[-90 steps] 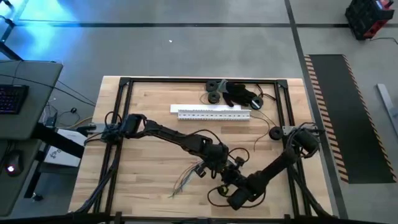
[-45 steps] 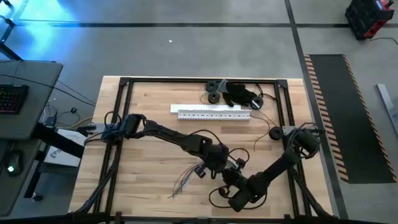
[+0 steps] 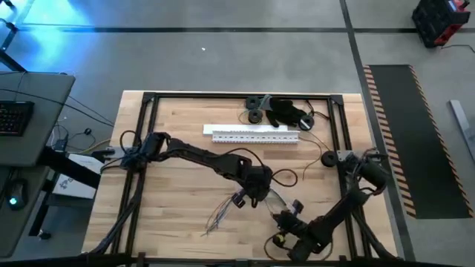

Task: Ziptie cables
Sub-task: Wrap the cables together using a black zip tie

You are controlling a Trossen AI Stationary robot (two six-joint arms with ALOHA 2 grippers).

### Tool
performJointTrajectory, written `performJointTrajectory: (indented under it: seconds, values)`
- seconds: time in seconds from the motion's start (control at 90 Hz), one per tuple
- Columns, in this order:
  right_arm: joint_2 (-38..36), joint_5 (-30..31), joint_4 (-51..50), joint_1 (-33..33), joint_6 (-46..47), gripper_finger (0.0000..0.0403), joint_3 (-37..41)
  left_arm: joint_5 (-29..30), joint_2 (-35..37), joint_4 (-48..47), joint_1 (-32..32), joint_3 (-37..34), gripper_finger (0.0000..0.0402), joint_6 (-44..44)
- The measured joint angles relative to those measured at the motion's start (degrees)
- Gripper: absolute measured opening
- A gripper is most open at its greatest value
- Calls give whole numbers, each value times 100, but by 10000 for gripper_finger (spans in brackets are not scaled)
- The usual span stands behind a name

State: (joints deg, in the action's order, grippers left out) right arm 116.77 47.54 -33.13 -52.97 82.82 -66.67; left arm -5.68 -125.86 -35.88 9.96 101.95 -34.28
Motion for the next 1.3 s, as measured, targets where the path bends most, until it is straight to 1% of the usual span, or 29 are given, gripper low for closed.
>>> performJointTrajectory:
  seconds: [0.089, 0.233, 0.278, 0.344, 0.433, 0.589, 0.7, 0.811, 0.922, 1.011, 1.167, 1.3]
  values:
    - [-40, -65, -246, -117, 248, 0, 0, 3, 0, 14, -2, 0, 3, 19]
    - [-255, -522, -601, -135, 291, 0, 0, 49, 0, 12, 31, 0, 3, 67]
    - [-321, -622, -742, -133, 310, 4, 0, 57, 0, 13, 45, 0, 3, 67]
    - [-452, -616, -951, -133, 307, 17, 0, 62, 0, 16, 59, 0, 3, 67]
    - [-567, -370, -1076, -139, 220, 50, 0, 62, 0, 14, 76, 0, 3, 81]
    - [-546, 549, -817, -75, -70, 122, -2, 60, 0, 13, 79, 0, 3, 110]
    - [-340, 664, -382, 184, -663, 162, -2, 60, 0, 18, 96, 0, 3, 109]
    - [-136, 740, 235, 488, -1290, 183, -2, 59, 0, 22, 101, 0, 3, 124]
    - [-87, 619, 469, 758, -1657, 187, -2, 57, -1, 22, 104, 0, 3, 122]
    - [-87, 723, 473, 873, -1688, 180, -2, 53, -2, 20, 111, 0, 3, 123]
    - [-87, 1044, 470, 931, -1731, 148, -2, 46, -2, 19, 111, 0, 3, 124]
    - [-87, 1106, 477, 929, -1731, 116, -2, 46, -2, 20, 114, 0, 3, 122]
